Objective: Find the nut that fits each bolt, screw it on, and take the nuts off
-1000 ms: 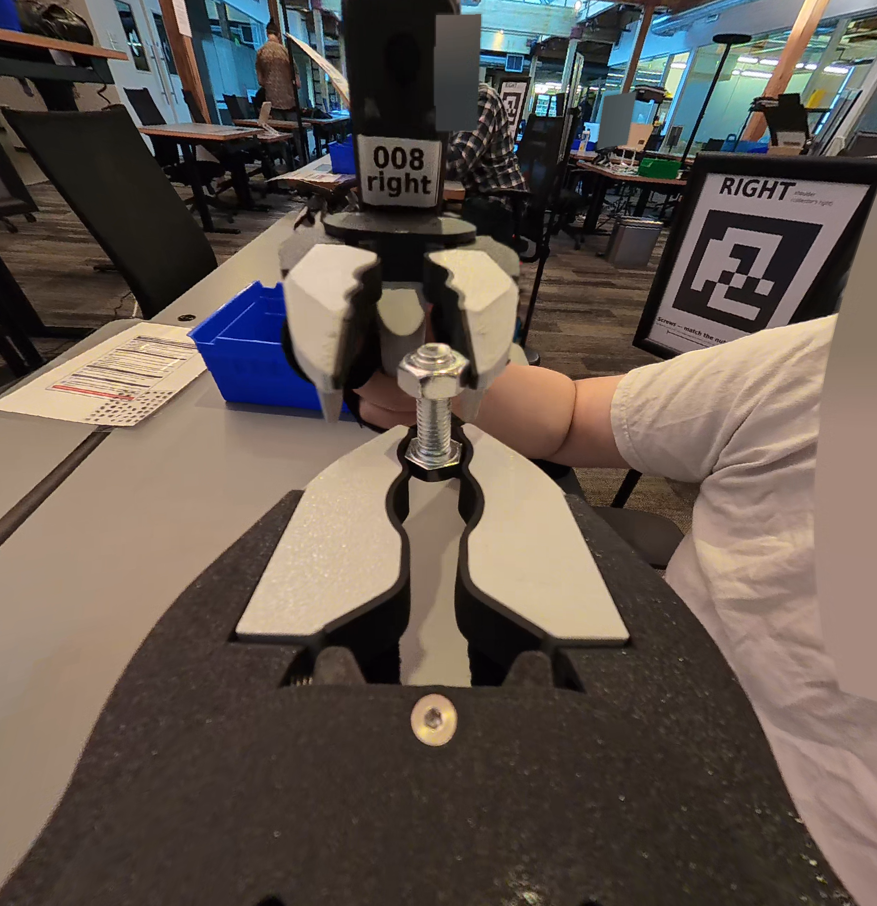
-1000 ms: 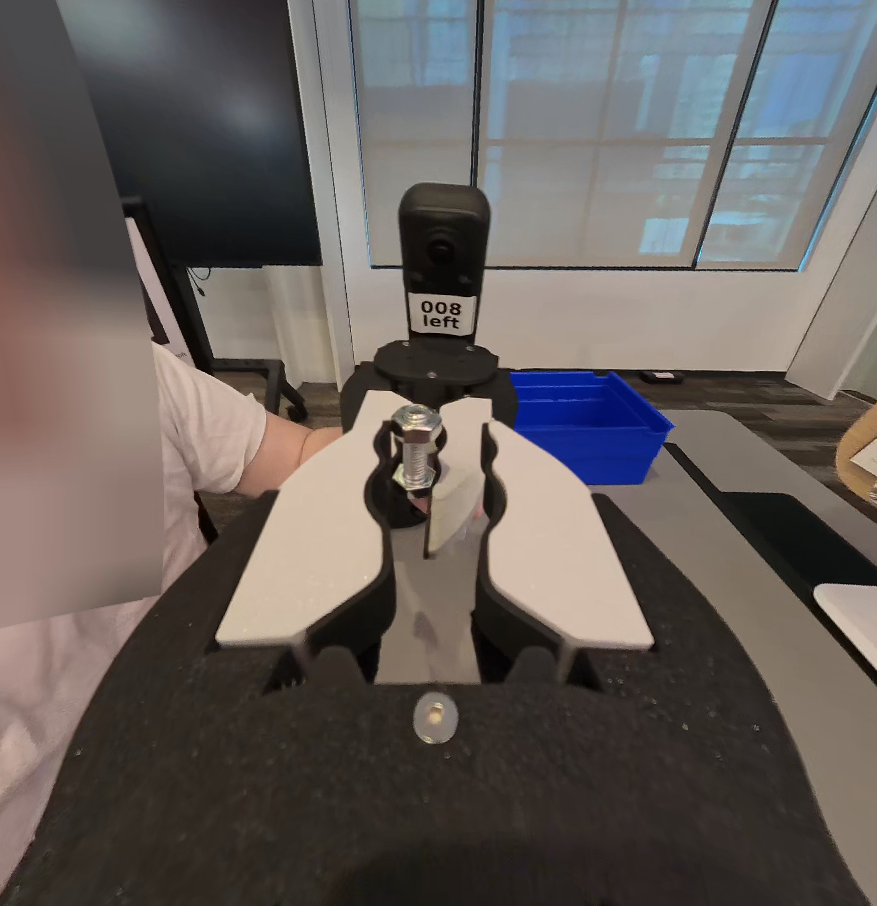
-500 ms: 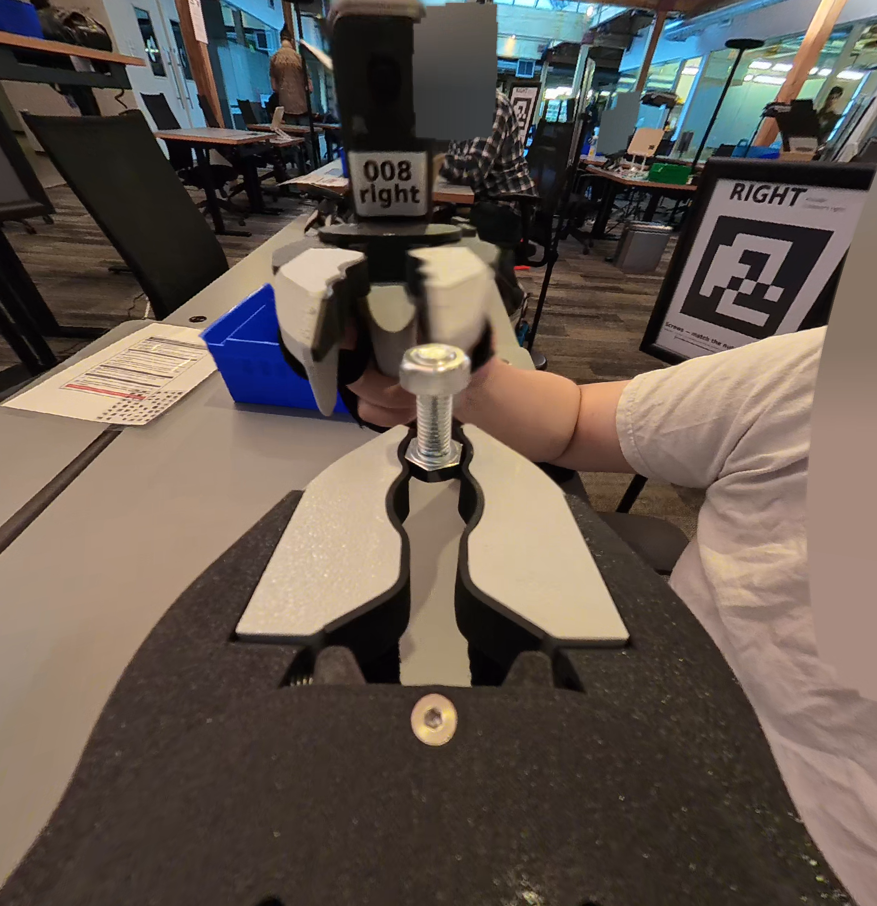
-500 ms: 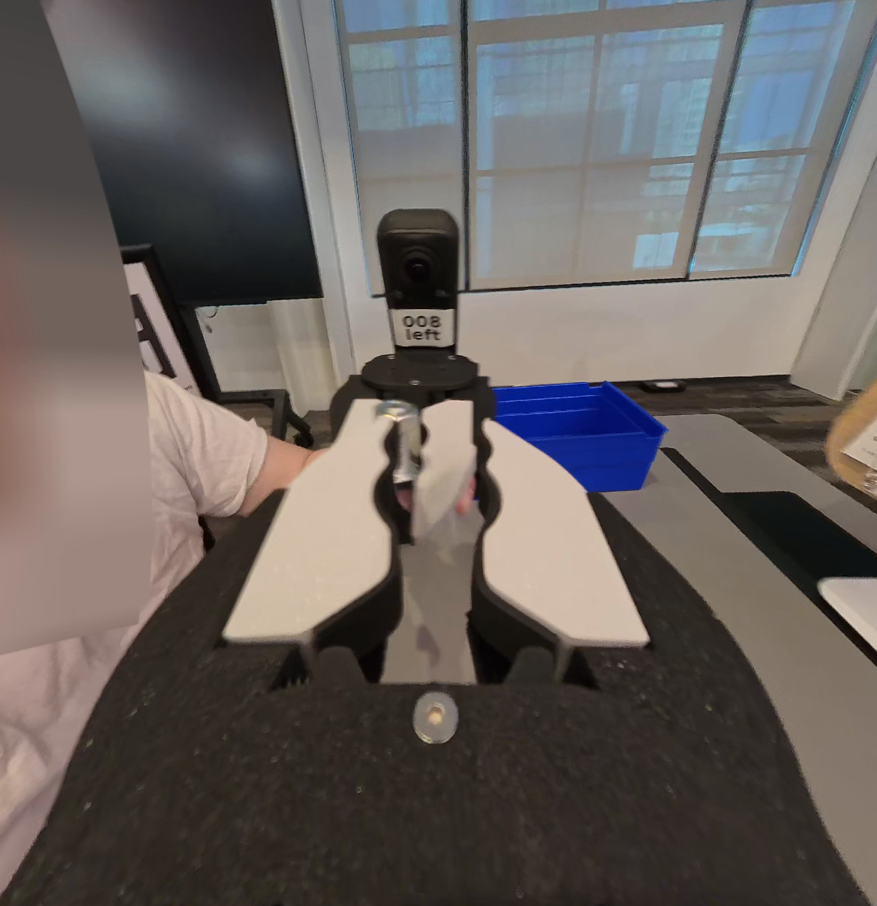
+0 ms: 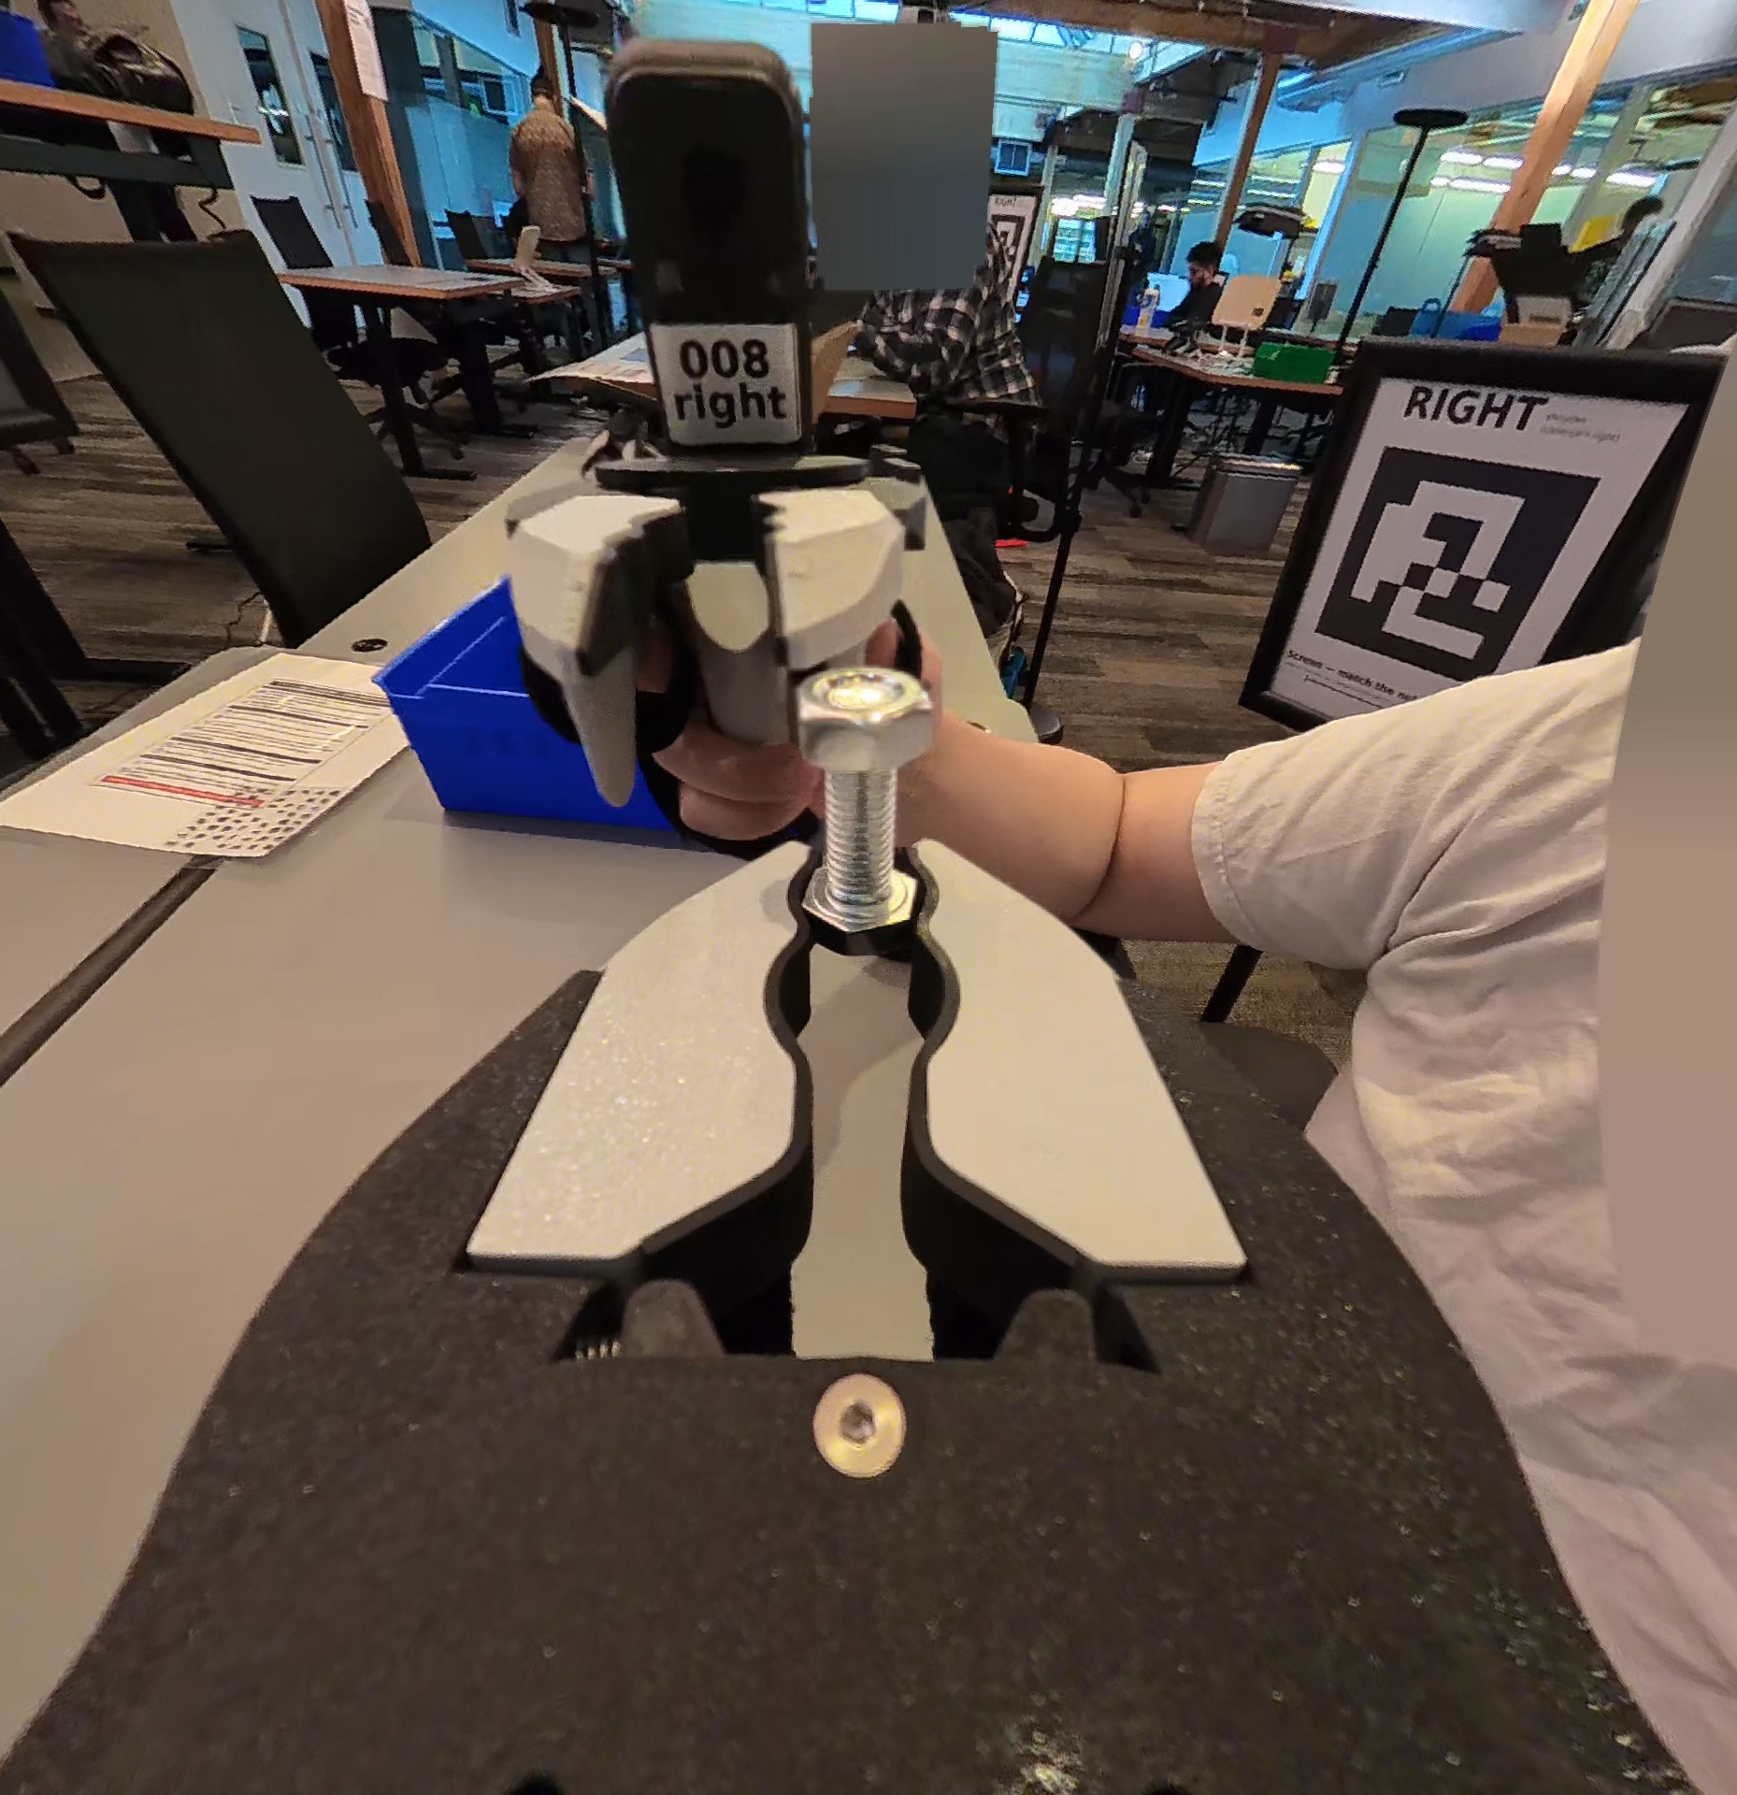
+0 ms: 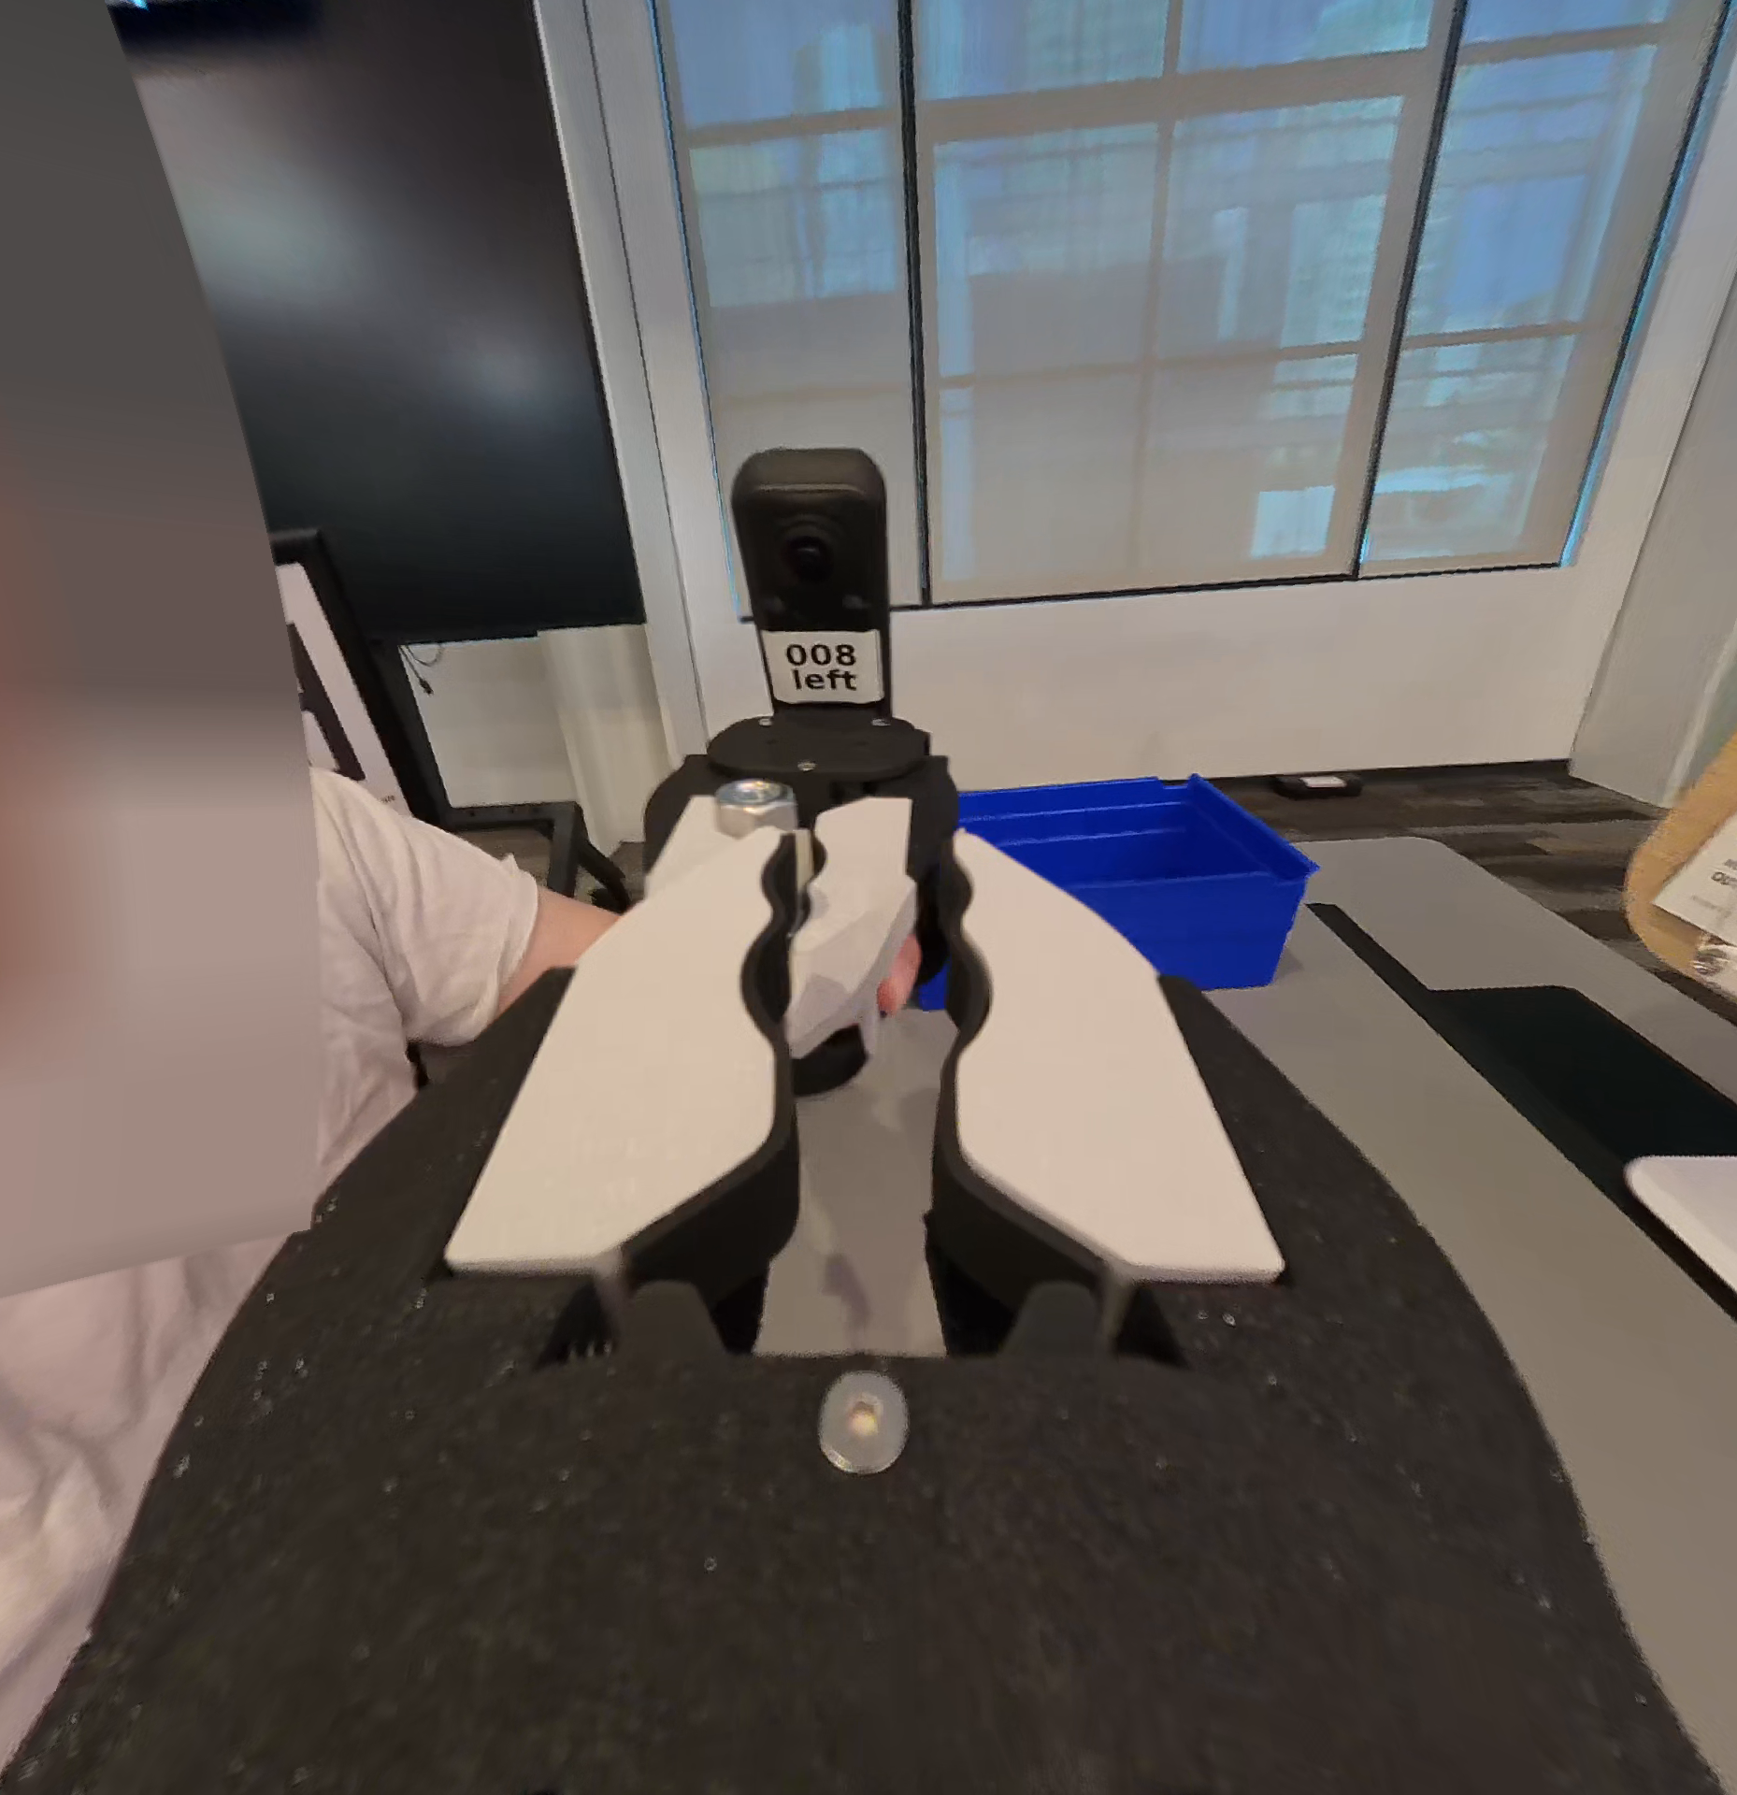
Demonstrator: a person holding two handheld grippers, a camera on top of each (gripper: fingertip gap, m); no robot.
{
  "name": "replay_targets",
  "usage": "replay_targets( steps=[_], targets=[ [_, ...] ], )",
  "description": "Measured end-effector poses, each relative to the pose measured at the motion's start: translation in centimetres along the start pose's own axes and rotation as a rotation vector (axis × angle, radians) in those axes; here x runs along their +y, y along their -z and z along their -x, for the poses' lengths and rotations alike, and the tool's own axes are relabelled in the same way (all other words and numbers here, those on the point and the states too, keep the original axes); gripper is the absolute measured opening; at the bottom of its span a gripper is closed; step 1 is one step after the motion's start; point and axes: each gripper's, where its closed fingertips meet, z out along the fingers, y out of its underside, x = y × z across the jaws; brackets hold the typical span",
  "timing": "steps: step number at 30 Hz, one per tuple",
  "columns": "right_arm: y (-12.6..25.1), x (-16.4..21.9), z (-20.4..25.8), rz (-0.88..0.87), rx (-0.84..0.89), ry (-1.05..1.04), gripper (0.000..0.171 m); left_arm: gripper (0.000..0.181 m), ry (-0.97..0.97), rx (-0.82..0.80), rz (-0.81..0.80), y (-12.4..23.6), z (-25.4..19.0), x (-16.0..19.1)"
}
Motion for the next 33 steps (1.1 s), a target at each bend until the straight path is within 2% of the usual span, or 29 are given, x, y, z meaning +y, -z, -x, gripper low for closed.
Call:
replay_targets(
  steps=[6,13,17,21,24,29,33],
  targets=[
    [-1.6,0.4,2.3,0.041,-0.045,0.056,0.032,0.015,-0.008,0.005,0.022,-0.4,-0.1,0.4],
    [-0.1,-0.5,0.8,-0.008,-0.013,0.014,0.027,0.015,-0.011,-0.004,0.011,-0.1,-0.2,0.1],
    [-1.2,0.0,2.3,0.023,-0.057,0.035,0.031,0.015,-0.009,0.004,0.016,-0.3,-0.3,0.2],
    [-1.1,0.4,1.7,0.032,-0.055,0.013,0.032,0.015,-0.008,0.001,0.016,-0.3,-0.3,0.2],
    [-0.2,-0.1,0.5,-0.005,-0.016,-0.005,0.024,0.015,0.001,0.017,-0.001,-0.1,-0.5,-0.1],
    [-1.2,-0.2,2.7,0.006,-0.084,0.023,0.031,0.015,-0.006,0.018,0.011,-0.3,-0.7,0.1],
    [-1.4,0.4,2.2,0.034,-0.057,0.047,0.032,0.015,-0.006,0.017,0.016,-0.4,-0.7,0.1]
  ],
)
